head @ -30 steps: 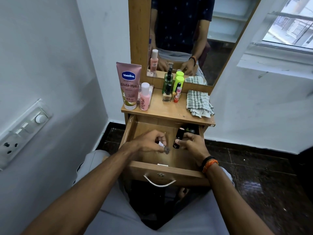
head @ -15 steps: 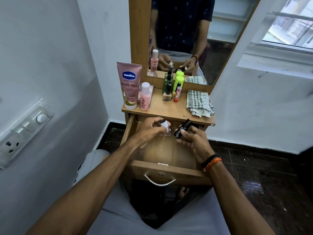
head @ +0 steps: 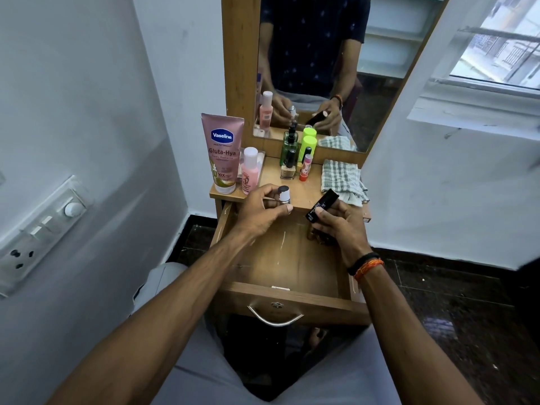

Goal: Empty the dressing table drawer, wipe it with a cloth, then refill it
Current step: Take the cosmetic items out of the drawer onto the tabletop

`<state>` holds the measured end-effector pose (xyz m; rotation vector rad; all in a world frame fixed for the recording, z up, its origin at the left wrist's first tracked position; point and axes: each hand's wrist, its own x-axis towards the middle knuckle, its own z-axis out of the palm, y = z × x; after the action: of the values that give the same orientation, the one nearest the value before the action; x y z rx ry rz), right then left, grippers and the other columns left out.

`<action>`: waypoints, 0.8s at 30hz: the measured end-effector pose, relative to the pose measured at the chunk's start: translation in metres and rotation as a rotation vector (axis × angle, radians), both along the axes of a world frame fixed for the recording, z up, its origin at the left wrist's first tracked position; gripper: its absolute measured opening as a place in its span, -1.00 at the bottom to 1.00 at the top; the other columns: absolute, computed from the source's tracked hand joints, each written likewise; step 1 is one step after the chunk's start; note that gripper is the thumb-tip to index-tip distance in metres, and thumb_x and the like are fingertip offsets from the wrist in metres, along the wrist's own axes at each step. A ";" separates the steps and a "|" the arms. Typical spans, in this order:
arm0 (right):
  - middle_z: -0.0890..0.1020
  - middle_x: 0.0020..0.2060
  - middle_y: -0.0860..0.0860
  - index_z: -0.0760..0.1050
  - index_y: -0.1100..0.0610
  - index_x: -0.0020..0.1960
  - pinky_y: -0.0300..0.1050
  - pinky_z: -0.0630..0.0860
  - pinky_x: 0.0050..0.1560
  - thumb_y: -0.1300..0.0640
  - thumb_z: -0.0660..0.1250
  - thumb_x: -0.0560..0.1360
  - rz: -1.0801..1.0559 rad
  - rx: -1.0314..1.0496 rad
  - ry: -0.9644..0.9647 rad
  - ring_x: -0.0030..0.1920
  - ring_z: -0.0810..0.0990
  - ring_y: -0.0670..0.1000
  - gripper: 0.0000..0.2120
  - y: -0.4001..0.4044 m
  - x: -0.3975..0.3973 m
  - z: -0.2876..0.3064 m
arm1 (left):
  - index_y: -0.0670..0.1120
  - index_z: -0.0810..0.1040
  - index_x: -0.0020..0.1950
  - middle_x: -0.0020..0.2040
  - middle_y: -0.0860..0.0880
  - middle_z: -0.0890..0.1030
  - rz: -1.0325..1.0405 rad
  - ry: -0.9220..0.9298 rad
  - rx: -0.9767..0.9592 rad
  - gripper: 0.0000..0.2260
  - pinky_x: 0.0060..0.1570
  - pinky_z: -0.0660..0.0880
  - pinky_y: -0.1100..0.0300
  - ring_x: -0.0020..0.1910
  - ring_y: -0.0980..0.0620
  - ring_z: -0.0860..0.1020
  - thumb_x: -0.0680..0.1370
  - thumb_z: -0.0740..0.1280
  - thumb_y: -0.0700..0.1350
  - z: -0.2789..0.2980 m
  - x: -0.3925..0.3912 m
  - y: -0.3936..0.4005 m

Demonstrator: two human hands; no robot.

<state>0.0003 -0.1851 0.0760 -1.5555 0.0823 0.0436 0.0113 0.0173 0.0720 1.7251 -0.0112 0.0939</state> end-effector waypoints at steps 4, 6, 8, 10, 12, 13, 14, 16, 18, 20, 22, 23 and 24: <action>0.71 0.00 0.13 0.56 0.25 0.20 -0.04 0.68 -0.09 0.21 0.44 0.52 -0.051 -0.086 -0.056 -0.06 0.74 0.05 -0.72 0.002 0.013 0.006 | -0.01 0.60 0.12 -0.07 0.08 0.61 0.041 -0.068 0.067 -0.69 -0.04 0.60 0.20 -0.06 0.09 0.61 0.43 0.56 -0.17 0.008 0.007 -0.005; 0.71 0.02 0.10 0.57 0.21 0.21 -0.13 0.67 -0.06 0.19 0.46 0.51 -0.074 -0.139 -0.093 -0.03 0.73 0.01 -0.70 0.003 0.022 0.007 | -0.04 0.60 0.15 -0.09 0.11 0.58 0.065 -0.098 0.119 -0.68 -0.12 0.53 0.32 -0.10 0.14 0.56 0.44 0.56 -0.16 0.012 0.012 -0.009; 0.70 0.03 0.08 0.59 0.14 0.18 -0.10 0.67 -0.03 0.14 0.49 0.49 -0.106 -0.230 -0.129 0.00 0.71 0.02 -0.72 0.006 0.030 0.006 | -0.06 0.61 0.14 -0.11 0.10 0.56 0.096 -0.129 0.144 -0.69 -0.18 0.47 0.41 -0.16 0.17 0.52 0.44 0.55 -0.16 0.014 0.018 -0.014; 0.70 0.03 0.02 0.61 0.13 0.19 -0.06 0.66 0.03 0.09 0.51 0.46 -0.156 -0.357 -0.167 0.03 0.67 -0.01 -0.67 0.010 0.037 0.005 | -0.06 0.61 0.14 -0.09 0.05 0.57 0.120 -0.155 0.180 -0.69 -0.17 0.50 0.40 -0.16 0.15 0.52 0.43 0.55 -0.17 0.014 0.025 -0.018; 0.70 0.03 0.01 0.61 0.15 0.23 -0.05 0.64 0.07 0.06 0.52 0.45 -0.193 -0.449 -0.199 0.03 0.65 -0.03 -0.62 0.015 0.044 0.007 | -0.06 0.61 0.14 -0.08 0.03 0.58 0.145 -0.158 0.218 -0.68 -0.12 0.55 0.28 -0.15 0.13 0.52 0.43 0.56 -0.18 0.012 0.031 -0.022; 0.70 0.02 0.00 0.61 0.15 0.23 -0.04 0.64 0.07 0.05 0.53 0.45 -0.206 -0.466 -0.212 0.02 0.64 -0.04 -0.61 0.016 0.046 0.007 | -0.07 0.62 0.15 -0.10 0.04 0.58 0.158 -0.154 0.227 -0.68 -0.13 0.55 0.27 -0.16 0.12 0.51 0.43 0.56 -0.18 0.011 0.034 -0.023; 0.69 0.01 -0.02 0.61 0.15 0.23 -0.02 0.64 0.06 0.04 0.53 0.45 -0.226 -0.474 -0.220 0.00 0.64 -0.05 -0.61 0.018 0.049 0.008 | -0.08 0.62 0.15 -0.13 0.06 0.56 0.165 -0.150 0.231 -0.69 -0.15 0.54 0.27 -0.17 0.12 0.51 0.43 0.55 -0.19 0.010 0.037 -0.024; 0.68 -0.02 -0.04 0.60 0.14 0.23 -0.03 0.64 0.06 0.02 0.52 0.45 -0.271 -0.505 -0.231 -0.03 0.63 -0.07 -0.60 0.021 0.054 0.010 | -0.07 0.61 0.13 -0.19 0.09 0.52 0.180 -0.148 0.236 -0.71 -0.18 0.52 0.27 -0.20 0.12 0.49 0.44 0.55 -0.18 0.009 0.042 -0.024; 0.70 0.02 -0.02 0.59 0.12 0.23 -0.05 0.64 0.05 0.00 0.52 0.45 -0.306 -0.558 -0.252 -0.03 0.63 -0.08 -0.59 0.023 0.058 0.010 | -0.05 0.60 0.11 -0.19 0.10 0.52 0.200 -0.142 0.250 -0.72 -0.20 0.51 0.27 -0.20 0.13 0.49 0.44 0.55 -0.17 0.007 0.046 -0.023; 0.70 0.02 -0.01 0.59 0.11 0.21 -0.11 0.62 0.01 0.00 0.53 0.44 -0.311 -0.611 -0.277 -0.05 0.63 -0.09 -0.61 0.025 0.062 0.011 | -0.05 0.60 0.09 -0.15 0.09 0.55 0.220 -0.149 0.268 -0.71 -0.21 0.47 0.32 -0.19 0.14 0.50 0.43 0.56 -0.18 0.005 0.049 -0.024; 0.71 -0.02 -0.03 0.60 0.10 0.17 -0.16 0.62 -0.01 0.02 0.55 0.43 -0.291 -0.646 -0.293 -0.08 0.64 -0.11 -0.64 0.028 0.065 0.011 | -0.07 0.60 0.09 -0.09 0.05 0.59 0.231 -0.170 0.293 -0.71 -0.22 0.44 0.42 -0.15 0.14 0.52 0.42 0.56 -0.19 0.003 0.051 -0.025; 0.71 -0.04 -0.04 0.60 0.10 0.16 -0.16 0.63 -0.01 0.03 0.55 0.42 -0.278 -0.661 -0.300 -0.08 0.65 -0.11 -0.64 0.030 0.067 0.010 | -0.08 0.60 0.10 -0.06 0.03 0.60 0.236 -0.175 0.301 -0.71 -0.21 0.43 0.46 -0.12 0.14 0.53 0.43 0.55 -0.20 0.003 0.052 -0.025; 0.71 -0.06 -0.04 0.61 0.10 0.15 -0.15 0.63 -0.01 0.04 0.56 0.41 -0.265 -0.670 -0.305 -0.08 0.65 -0.10 -0.65 0.032 0.068 0.009 | -0.10 0.60 0.11 -0.04 0.02 0.61 0.243 -0.177 0.304 -0.71 -0.18 0.44 0.48 -0.10 0.14 0.54 0.43 0.55 -0.20 0.003 0.052 -0.026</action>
<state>0.0685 -0.1533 0.0854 -2.1861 0.0640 -0.4731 0.0635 -0.0088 0.0749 2.0109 0.0561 0.4433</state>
